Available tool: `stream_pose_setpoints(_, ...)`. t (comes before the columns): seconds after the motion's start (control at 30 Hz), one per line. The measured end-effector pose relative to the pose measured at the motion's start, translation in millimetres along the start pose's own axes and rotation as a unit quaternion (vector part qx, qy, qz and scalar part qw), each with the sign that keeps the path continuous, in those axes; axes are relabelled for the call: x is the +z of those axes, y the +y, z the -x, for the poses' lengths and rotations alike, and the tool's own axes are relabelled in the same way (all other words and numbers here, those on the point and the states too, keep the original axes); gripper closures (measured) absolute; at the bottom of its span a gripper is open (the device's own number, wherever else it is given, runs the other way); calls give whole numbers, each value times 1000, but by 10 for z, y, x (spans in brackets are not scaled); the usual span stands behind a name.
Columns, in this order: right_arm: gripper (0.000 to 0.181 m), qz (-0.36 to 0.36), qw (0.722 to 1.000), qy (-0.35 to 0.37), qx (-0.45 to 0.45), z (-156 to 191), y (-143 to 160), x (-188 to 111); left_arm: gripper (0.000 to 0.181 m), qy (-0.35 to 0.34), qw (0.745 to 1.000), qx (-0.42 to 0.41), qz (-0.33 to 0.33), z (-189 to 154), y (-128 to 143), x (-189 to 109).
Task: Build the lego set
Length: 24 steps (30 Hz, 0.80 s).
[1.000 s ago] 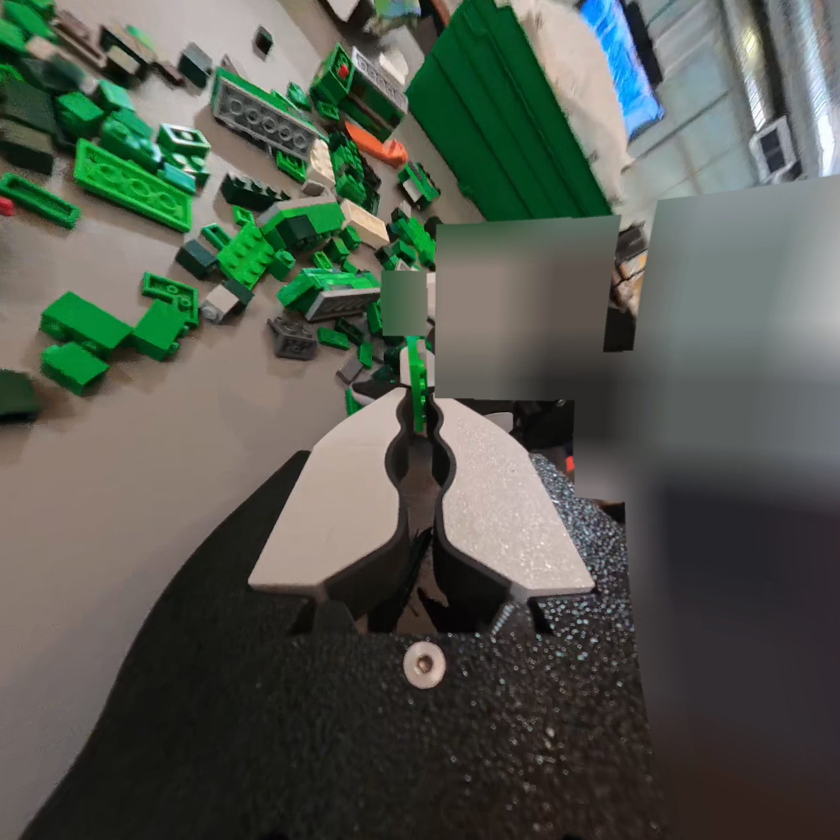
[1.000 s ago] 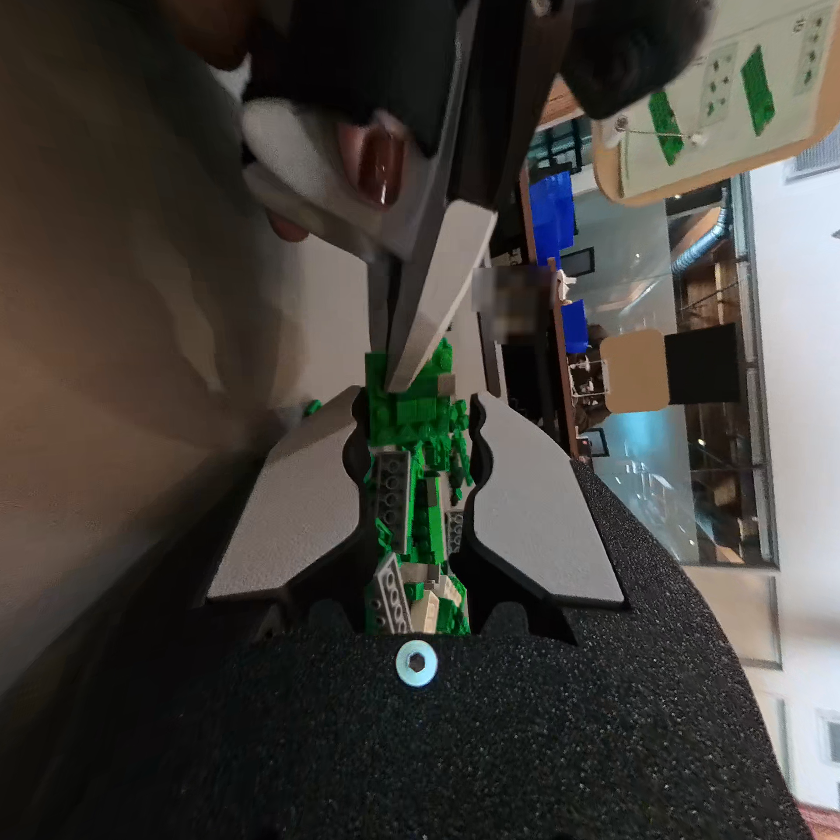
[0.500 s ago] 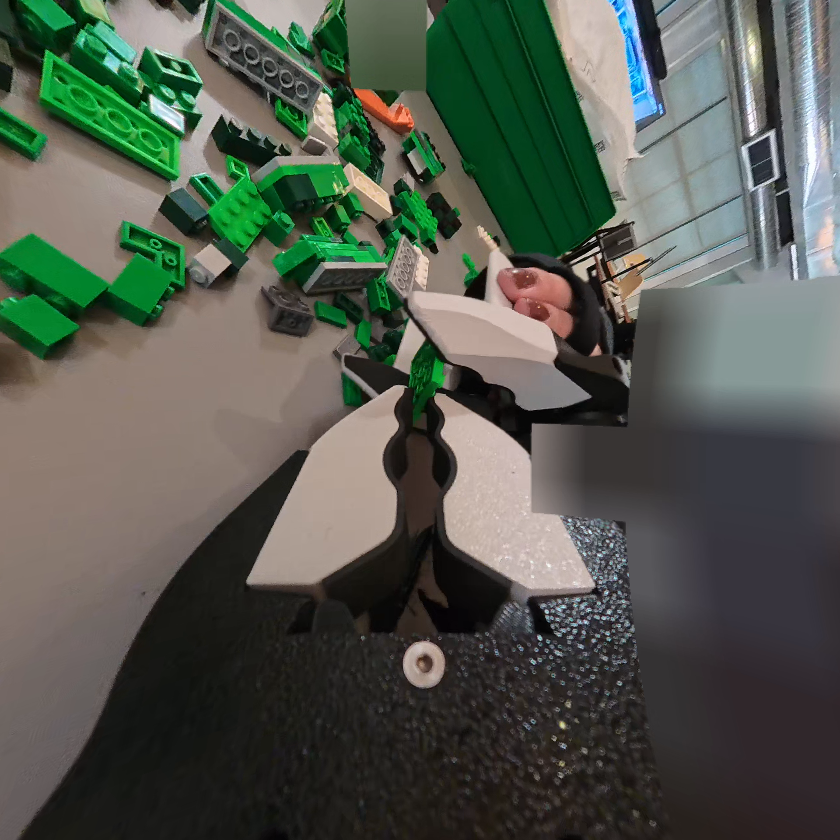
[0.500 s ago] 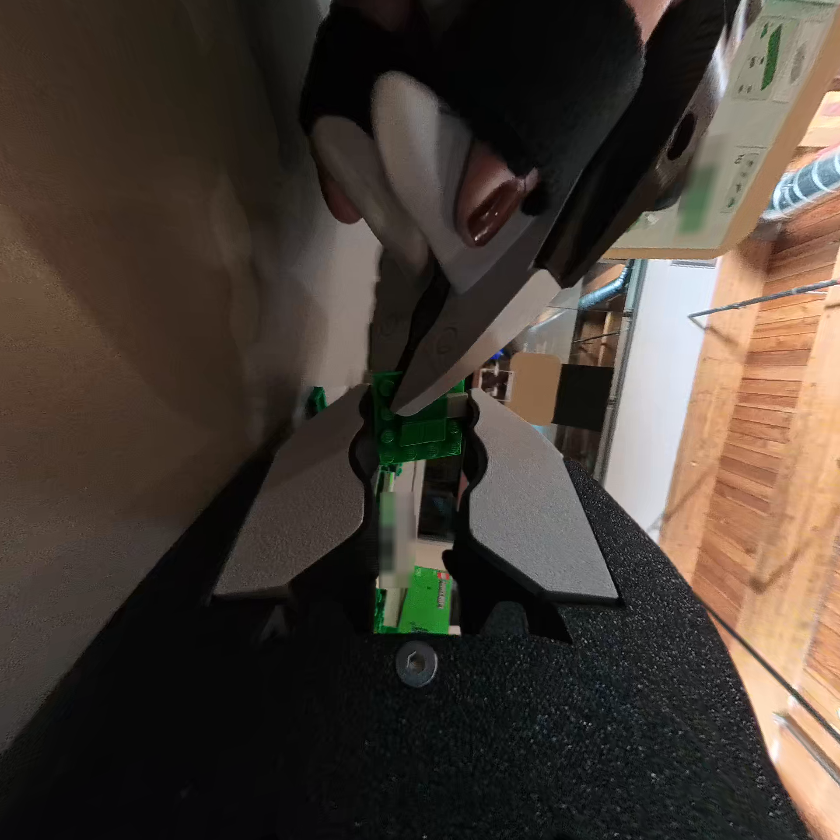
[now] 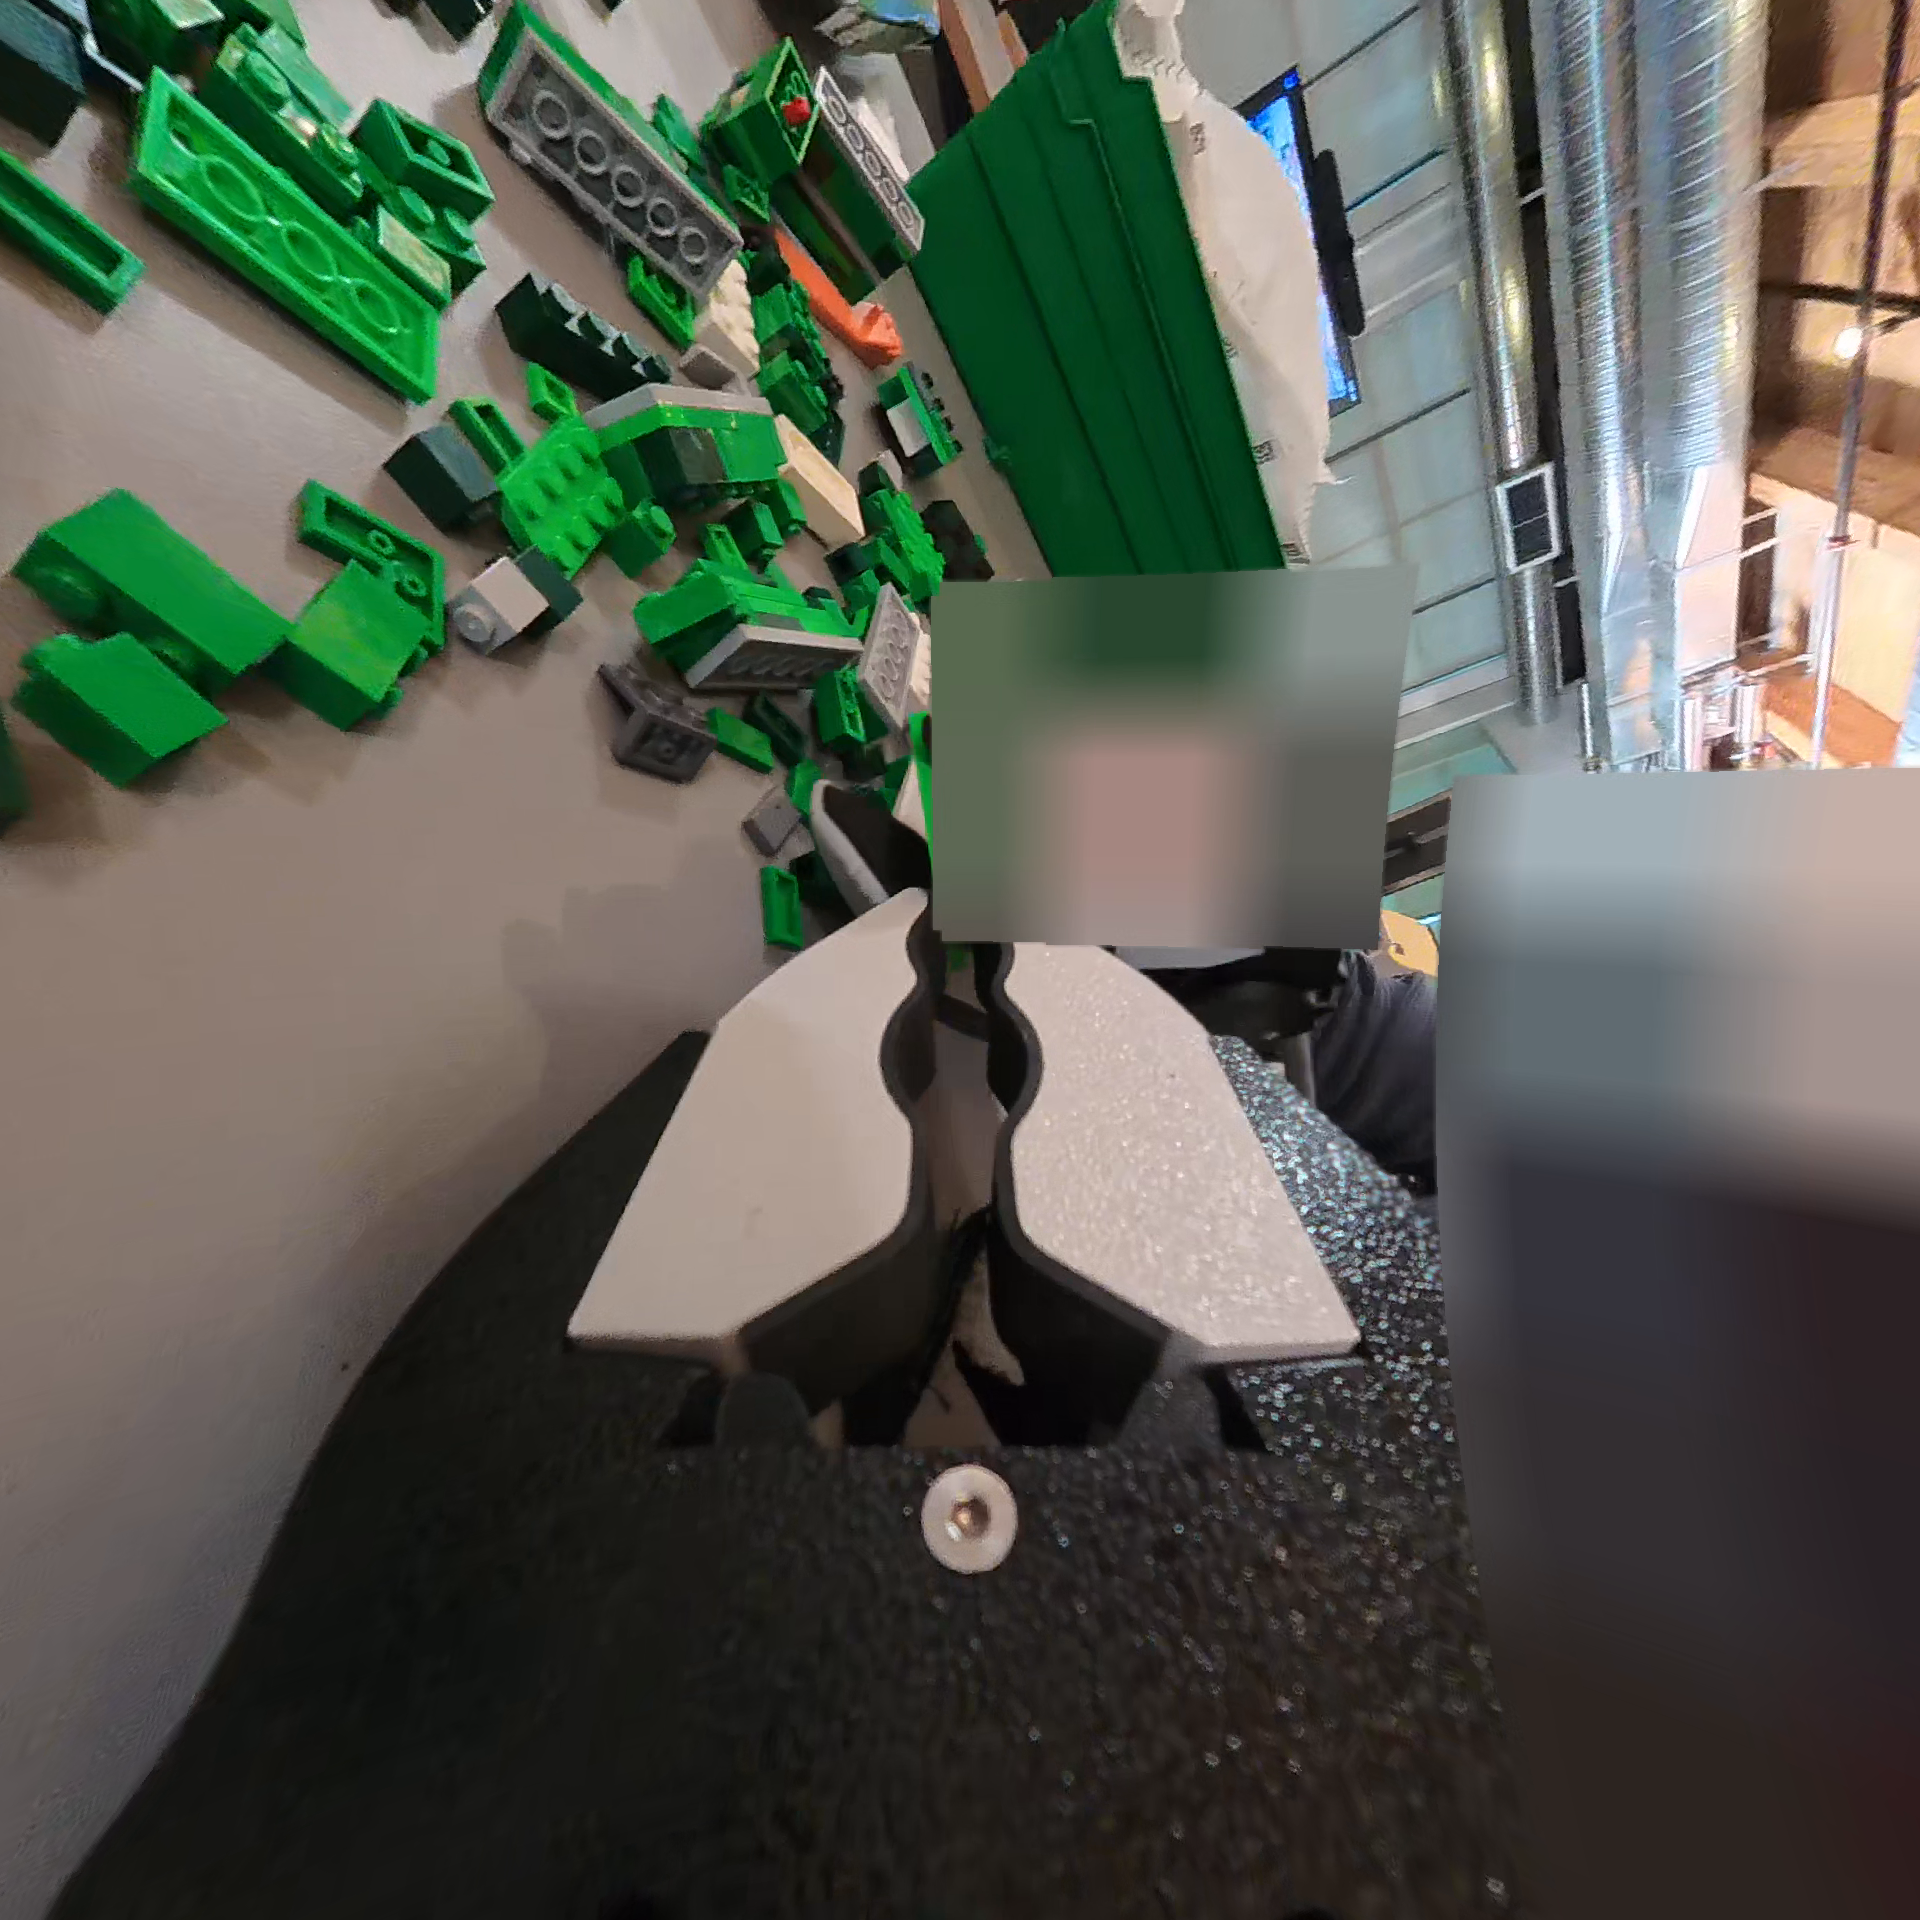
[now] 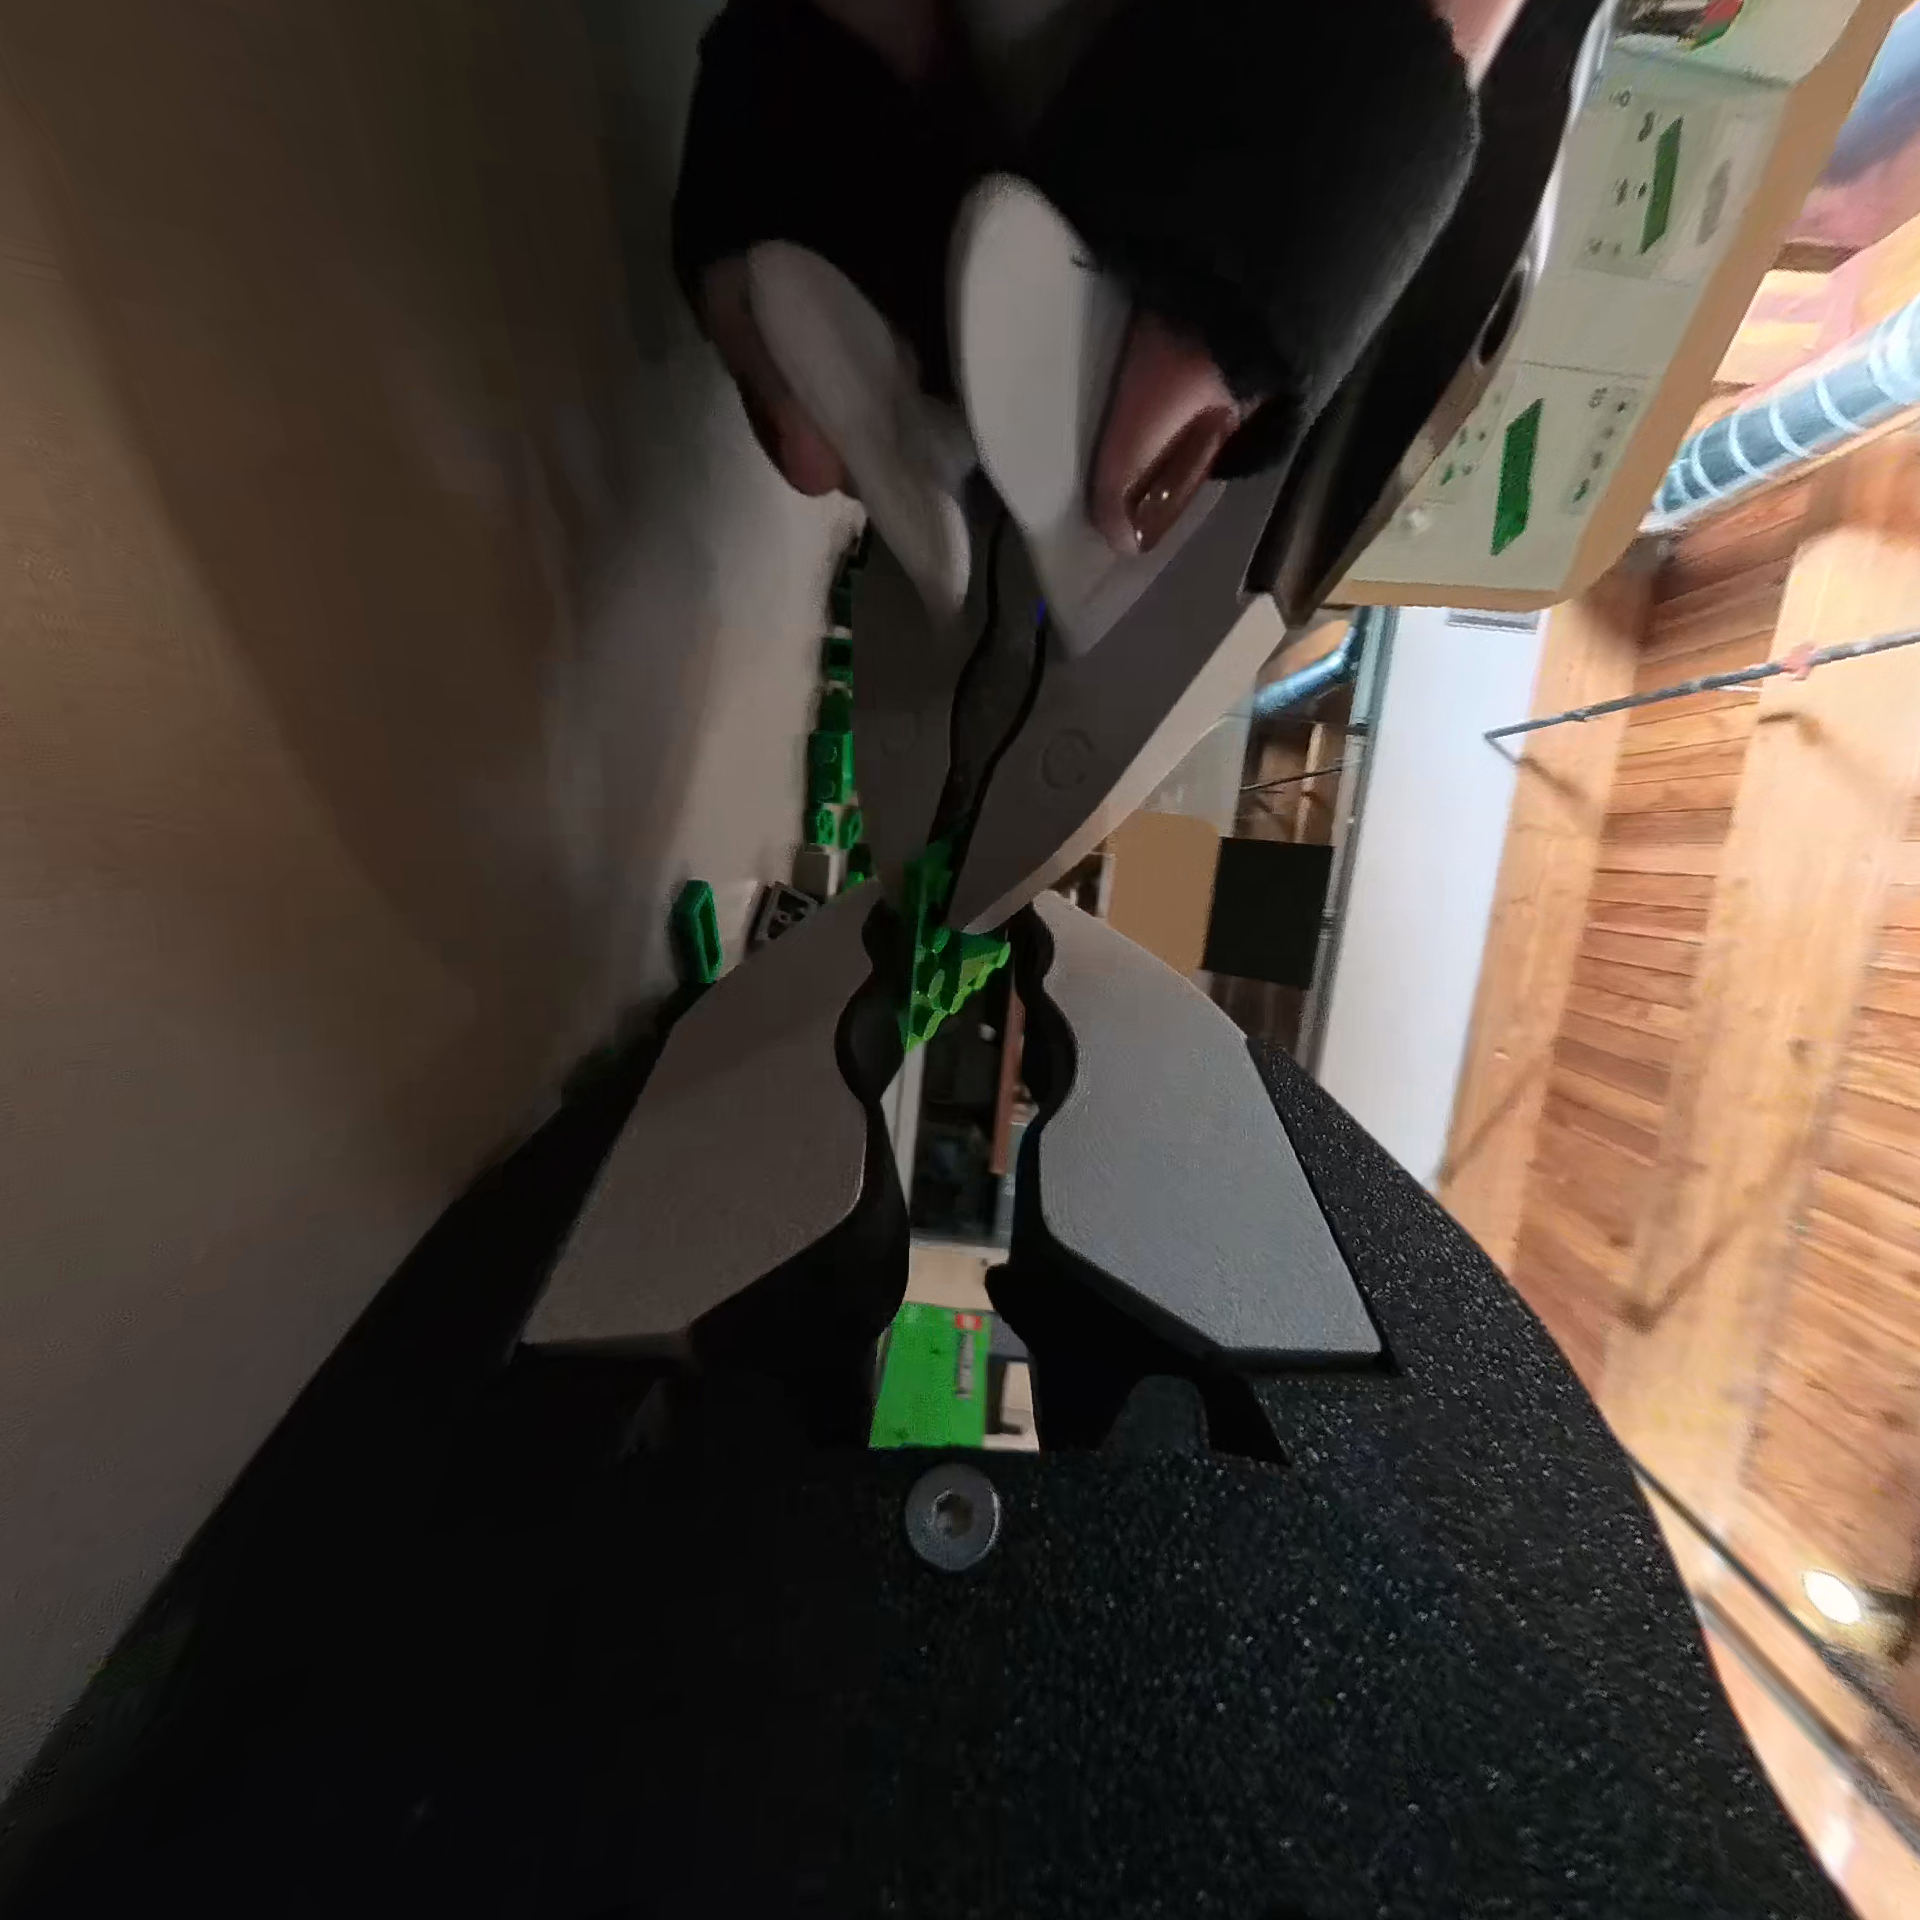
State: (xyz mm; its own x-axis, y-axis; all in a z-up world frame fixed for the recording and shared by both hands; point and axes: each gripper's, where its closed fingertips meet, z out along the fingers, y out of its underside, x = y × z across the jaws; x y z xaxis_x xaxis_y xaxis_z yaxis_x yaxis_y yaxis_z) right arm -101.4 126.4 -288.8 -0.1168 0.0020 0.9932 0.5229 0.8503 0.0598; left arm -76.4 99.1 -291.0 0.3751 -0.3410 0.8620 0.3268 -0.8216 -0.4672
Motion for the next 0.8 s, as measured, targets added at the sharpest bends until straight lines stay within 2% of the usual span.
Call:
stream_pose_setpoints(0.03, 161, -2, 1000, -7, 16, 14, 1, 2, 176, -5, 1000, 5, 2, 9, 4, 3)
stream_pose_setpoints(0.13, 154, -12, 995, -42, 93, 22, 21, 5, 176, -28, 998, 50, 0, 9, 0, 9)
stream_pose_setpoints(0.23, 133, -24, 985, -88, 143, 45, 22, -18, 176, -75, 988, 129, 39, 26, 72, 39)
stream_pose_setpoints(0.27, 133, -34, 984, -102, 145, 70, -5, -39, 176, -87, 983, 154, 50, 20, 90, 50)
stream_pose_setpoints(0.3, 145, -46, 982, -112, 143, 98, -37, -65, 176, -91, 978, 180, 56, -7, 101, 65)
stream_pose_setpoints(0.4, 147, -39, 983, -109, 146, 99, -14, -76, 175, -103, 965, 235, 62, -20, 110, 94)
stream_pose_setpoints(0.47, 147, -44, 978, -108, 175, 60, -11, -76, 172, -89, 966, 241, 33, -65, 39, 107)
stream_pose_setpoints(0.5, 147, -49, 975, -109, 189, 41, -31, -81, 162, -68, 970, 232, 10, -124, -18, 110)
stream_pose_setpoints(0.53, 147, -53, 973, -108, 195, 25, -52, -89, 162, -46, 975, 217, -1, -174, -42, 104)
stream_pose_setpoints(0.57, 147, -57, 973, -107, 194, 20, -76, -99, 172, -43, 978, 203, 2, -158, -36, 89)
stream_pose_setpoints(0.67, 147, -69, 975, -108, 183, 48, -137, -116, 175, -38, 982, 184, 23, -143, 29, 59)
stream_pose_setpoints(0.8, 146, -76, 968, -120, 206, 61, -165, -118, 175, -49, 978, 202, 30, -140, 46, 75)
